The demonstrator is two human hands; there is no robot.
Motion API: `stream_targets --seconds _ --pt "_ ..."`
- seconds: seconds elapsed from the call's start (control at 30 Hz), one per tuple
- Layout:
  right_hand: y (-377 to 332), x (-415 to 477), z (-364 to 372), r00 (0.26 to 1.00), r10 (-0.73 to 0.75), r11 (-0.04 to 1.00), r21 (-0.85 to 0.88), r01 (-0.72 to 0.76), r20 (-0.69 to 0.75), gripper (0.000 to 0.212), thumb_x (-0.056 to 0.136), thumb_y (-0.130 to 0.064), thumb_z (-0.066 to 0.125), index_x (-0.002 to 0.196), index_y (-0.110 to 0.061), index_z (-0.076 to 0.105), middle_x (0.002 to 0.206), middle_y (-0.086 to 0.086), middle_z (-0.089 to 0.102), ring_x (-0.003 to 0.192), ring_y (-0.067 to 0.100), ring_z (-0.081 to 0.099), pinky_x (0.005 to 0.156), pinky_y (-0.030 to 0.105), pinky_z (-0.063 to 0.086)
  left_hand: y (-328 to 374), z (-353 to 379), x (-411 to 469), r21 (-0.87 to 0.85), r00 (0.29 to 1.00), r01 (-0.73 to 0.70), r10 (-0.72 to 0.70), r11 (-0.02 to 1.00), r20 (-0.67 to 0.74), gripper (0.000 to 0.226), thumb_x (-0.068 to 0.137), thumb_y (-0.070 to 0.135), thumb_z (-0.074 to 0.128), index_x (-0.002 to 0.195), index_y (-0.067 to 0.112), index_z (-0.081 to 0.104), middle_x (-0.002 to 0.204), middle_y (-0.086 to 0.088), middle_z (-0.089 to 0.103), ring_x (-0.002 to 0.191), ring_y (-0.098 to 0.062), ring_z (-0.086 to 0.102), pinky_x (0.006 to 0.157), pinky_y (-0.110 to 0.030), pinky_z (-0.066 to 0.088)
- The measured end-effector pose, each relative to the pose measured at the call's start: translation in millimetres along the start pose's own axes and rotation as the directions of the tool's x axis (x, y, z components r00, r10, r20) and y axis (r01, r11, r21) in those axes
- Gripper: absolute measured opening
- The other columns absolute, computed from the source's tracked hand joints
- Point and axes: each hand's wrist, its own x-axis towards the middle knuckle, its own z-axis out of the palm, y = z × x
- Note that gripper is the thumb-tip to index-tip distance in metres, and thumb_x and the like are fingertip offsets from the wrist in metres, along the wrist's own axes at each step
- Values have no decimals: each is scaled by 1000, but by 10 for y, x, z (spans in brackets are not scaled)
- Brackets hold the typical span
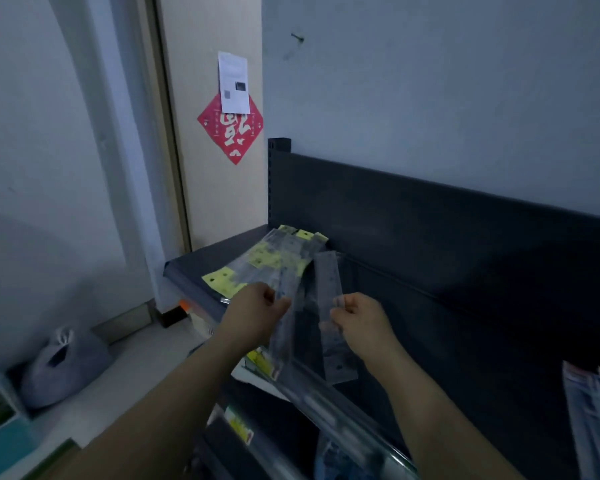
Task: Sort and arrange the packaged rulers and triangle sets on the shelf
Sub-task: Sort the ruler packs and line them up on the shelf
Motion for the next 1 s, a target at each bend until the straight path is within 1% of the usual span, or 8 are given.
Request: stream_targets --seconds 0.13,0.27,0.4,0.5,0.57,0.63,0.77,1.0 --pt "-53 303 293 999 4 1000 -28 -5 -47 7 95 -10 52 96 -16 53 89 -6 58 72 0 61 59 18 45 -225 -53 398 37 999 -24 26 999 -35 45 93 34 58 61 14 33 53 -1 34 46 -13 33 46 -25 23" --pt "-153 720 492 991 -49 993 -112 35 -124 12 93 -12 54 104 -16 54 86 -9 53 71 1 49 61 21 42 -314 -69 828 89 997 -29 35 996 -65 42 89 37 61 61 9 49 54 -6 54 49 -17 49 47 -29 39" --pt "-154 999 595 991 -131 970 -209 122 -32 22 94 -12 53 115 -13 52 95 -3 56 71 1 49 56 13 38 -348 -53 1134 77 997 15 -9 997 -79 29 87 40 62 98 13 64 91 -6 71 82 -22 65 71 -34 53" --pt "-28 1110 566 976 -218 905 -377 196 -18 10 92 -24 56 98 -20 50 97 -4 48 87 9 50 71 12 40 -452 -51 1253 260 997 -12 32 966 -72 52 86 54 57 123 18 56 113 -1 63 106 -22 56 88 -35 48" --pt "97 1157 529 986 -167 843 -518 147 7 43 90 -44 55 125 -21 45 127 1 44 123 19 41 101 30 37 -545 -16 1238 419 998 -32 53 908 -39 74 79 71 49 137 27 41 141 -4 42 130 -28 37 104 -43 34" --pt "179 1172 538 994 -106 767 -635 94 20 74 87 -60 48 145 -20 26 151 4 27 140 24 22 113 42 24 -619 37 1228 410 994 -22 -26 912 111 91 72 84 40 147 37 18 157 -3 13 142 -32 16 112 -51 18" --pt "246 1160 697 996 -80 726 -681 92 48 82 88 -68 34 151 -27 3 160 6 0 147 22 -4 119 44 -1 -759 152 1341 409 954 -89 -40 908 296 97 68 90 27 148 44 -4 160 -6 -3 145 -35 10 114 -56 13" --pt "102 1216 1006 999 34 794 -607 -44 -28 73 95 -53 34 152 -27 -5 159 7 -15 145 21 -17 116 42 -14 -984 152 1742 357 928 -240 105 902 358 102 60 94 17 148 46 -4 160 -5 2 145 -30 11 115 -53 12"
